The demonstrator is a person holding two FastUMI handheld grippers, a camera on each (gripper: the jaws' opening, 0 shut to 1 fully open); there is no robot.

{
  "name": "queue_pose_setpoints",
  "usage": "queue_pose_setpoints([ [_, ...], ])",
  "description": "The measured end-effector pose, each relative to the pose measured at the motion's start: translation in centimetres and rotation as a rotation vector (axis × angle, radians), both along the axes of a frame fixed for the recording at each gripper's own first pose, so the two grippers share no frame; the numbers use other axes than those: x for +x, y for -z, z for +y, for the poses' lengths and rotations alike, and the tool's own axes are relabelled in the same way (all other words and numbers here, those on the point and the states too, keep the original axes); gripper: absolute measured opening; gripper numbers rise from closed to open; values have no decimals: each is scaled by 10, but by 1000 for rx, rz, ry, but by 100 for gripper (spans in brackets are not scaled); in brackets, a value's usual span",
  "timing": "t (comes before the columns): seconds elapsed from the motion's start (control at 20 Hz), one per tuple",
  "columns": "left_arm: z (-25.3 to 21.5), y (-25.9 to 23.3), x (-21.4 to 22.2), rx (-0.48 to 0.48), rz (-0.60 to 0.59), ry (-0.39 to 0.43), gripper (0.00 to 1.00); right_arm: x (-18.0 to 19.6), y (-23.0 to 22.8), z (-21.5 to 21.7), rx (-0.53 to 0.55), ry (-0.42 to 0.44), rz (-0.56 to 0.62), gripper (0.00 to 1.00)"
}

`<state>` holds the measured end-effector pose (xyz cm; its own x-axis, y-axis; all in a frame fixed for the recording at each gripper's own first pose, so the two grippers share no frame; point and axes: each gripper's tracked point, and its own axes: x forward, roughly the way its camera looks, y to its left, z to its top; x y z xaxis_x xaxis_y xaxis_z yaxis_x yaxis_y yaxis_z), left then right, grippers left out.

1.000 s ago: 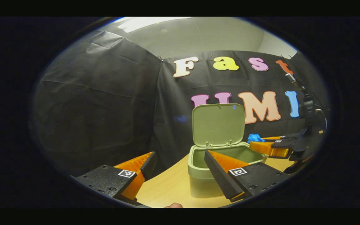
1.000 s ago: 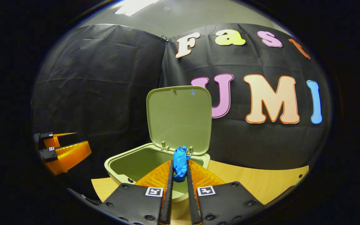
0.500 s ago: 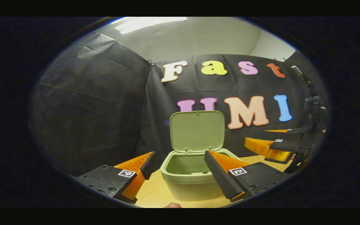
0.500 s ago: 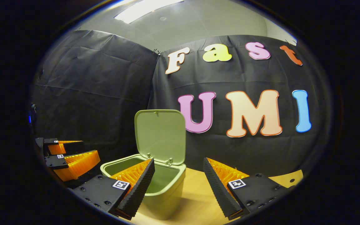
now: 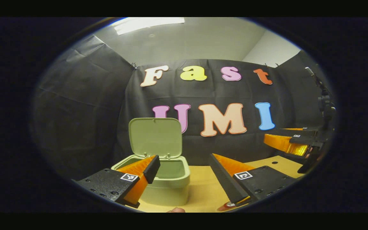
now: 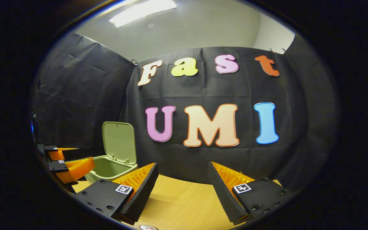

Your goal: Press the lid of the desktop garbage bin to open it, pick up the crumpled paper on the desktop and throw it into the bin, then pick up the pop can on the desktop and drop it into the bin, and finally close the garbage bin lid.

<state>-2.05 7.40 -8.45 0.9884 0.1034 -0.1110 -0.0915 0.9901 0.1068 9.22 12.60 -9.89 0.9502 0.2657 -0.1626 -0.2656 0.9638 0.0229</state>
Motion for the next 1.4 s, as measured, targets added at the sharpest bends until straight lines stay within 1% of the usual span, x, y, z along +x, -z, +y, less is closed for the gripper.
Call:
queue_pose_setpoints([
  [0.05, -11, 3, 0, -6, 3, 11, 98, -4, 1, -19, -3, 23, 3, 98],
  [0.1, -22, 7, -2, -13, 10, 19, 93, -7, 1, -37, -7, 42, 9, 98],
  [0.15, -32, 13, -3, -21, 19, 24, 93, -12, 2, -56, -9, 64, 13, 100],
  [0.2, -41, 19, -5, -28, 29, 27, 93, -17, 2, -71, -10, 81, 16, 98],
  [0.25, -52, 27, -8, -33, 39, 30, 98, -23, 5, -96, -11, 107, 25, 98],
  [0.3, -58, 34, -11, -31, 49, 27, 98, -27, 7, -109, -11, 115, 32, 98],
  [0.35, -65, 43, -14, -29, 63, 27, 93, -31, 10, -119, -16, 122, 38, 98],
  [0.45, -78, 63, -21, -44, 95, 24, 93, -39, 14, -139, -31, 131, 47, 98],
  [0.5, -85, 73, -25, -56, 111, 22, 98, -42, 16, -147, -35, 133, 51, 98],
  [0.55, -90, 83, -29, -66, 127, 19, 93, -45, 18, -153, -34, 135, 55, 98],
  [0.65, -97, 108, -38, -74, 168, 7, 94, -50, 20, -165, -27, 145, 62, 98],
  [0.7, -99, 119, -41, -81, 187, 0, 99, -51, 22, -170, -28, 150, 65, 98],
  [0.75, -103, 133, -45, -89, 209, -5, 94, -54, 22, -175, -31, 155, 64, 98],
  [0.85, -105, 157, -52, -91, 253, -17, 94, -59, 23, -184, -43, 165, 59, 98],
  [1.0, -107, 191, -61, -92, 306, -31, 94, -63, 30, -191, -63, 172, 75, 98],
  [1.15, -110, 236, -76, -124, 390, -44, 94, -67, 43, -190, -64, 158, 111, 98],
  [1.25, -109, 255, -80, -134, 426, -64, 95, -70, 50, -194, -101, 157, 126, 98],
  [1.4, -105, 277, -84, -124, 470, -82, 95, -73, 49, -198, -96, 165, 135, 98],
])
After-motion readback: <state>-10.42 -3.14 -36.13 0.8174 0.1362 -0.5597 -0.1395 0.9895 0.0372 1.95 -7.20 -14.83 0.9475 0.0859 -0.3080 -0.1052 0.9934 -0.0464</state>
